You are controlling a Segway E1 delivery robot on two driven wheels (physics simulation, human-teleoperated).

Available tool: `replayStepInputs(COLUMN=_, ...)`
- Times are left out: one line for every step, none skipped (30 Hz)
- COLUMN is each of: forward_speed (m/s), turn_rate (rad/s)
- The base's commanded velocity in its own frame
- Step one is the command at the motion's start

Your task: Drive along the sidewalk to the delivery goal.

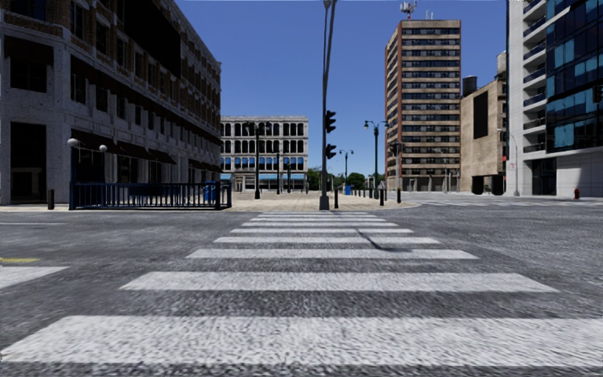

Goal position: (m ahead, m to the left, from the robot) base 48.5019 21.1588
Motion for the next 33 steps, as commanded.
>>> replayStepInputs(forward_speed=2.0, turn_rate=0.0)
replayStepInputs(forward_speed=2.0, turn_rate=0.0)
replayStepInputs(forward_speed=2.0, turn_rate=0.0)
replayStepInputs(forward_speed=2.0, turn_rate=0.0)
replayStepInputs(forward_speed=2.0, turn_rate=0.0)
replayStepInputs(forward_speed=2.0, turn_rate=0.0)
replayStepInputs(forward_speed=2.0, turn_rate=0.0)
replayStepInputs(forward_speed=2.0, turn_rate=0.0)
replayStepInputs(forward_speed=2.0, turn_rate=0.0)
replayStepInputs(forward_speed=2.0, turn_rate=0.0)
replayStepInputs(forward_speed=2.0, turn_rate=0.0)
replayStepInputs(forward_speed=2.0, turn_rate=0.0)
replayStepInputs(forward_speed=2.0, turn_rate=0.0)
replayStepInputs(forward_speed=2.0, turn_rate=0.0)
replayStepInputs(forward_speed=2.0, turn_rate=0.0)
replayStepInputs(forward_speed=2.0, turn_rate=0.0)
replayStepInputs(forward_speed=2.0, turn_rate=0.0)
replayStepInputs(forward_speed=2.0, turn_rate=0.04)
replayStepInputs(forward_speed=2.0, turn_rate=0.04)
replayStepInputs(forward_speed=2.0, turn_rate=0.07)
replayStepInputs(forward_speed=2.0, turn_rate=0.12)
replayStepInputs(forward_speed=2.0, turn_rate=0.12)
replayStepInputs(forward_speed=2.0, turn_rate=0.22)
replayStepInputs(forward_speed=2.0, turn_rate=0.25)
replayStepInputs(forward_speed=2.0, turn_rate=0.2)
replayStepInputs(forward_speed=2.0, turn_rate=0.2)
replayStepInputs(forward_speed=2.0, turn_rate=0.03)
replayStepInputs(forward_speed=2.0, turn_rate=0.0)
replayStepInputs(forward_speed=2.0, turn_rate=0.0)
replayStepInputs(forward_speed=2.0, turn_rate=0.0)
replayStepInputs(forward_speed=2.0, turn_rate=0.0)
replayStepInputs(forward_speed=2.0, turn_rate=0.0)
replayStepInputs(forward_speed=2.0, turn_rate=0.0)
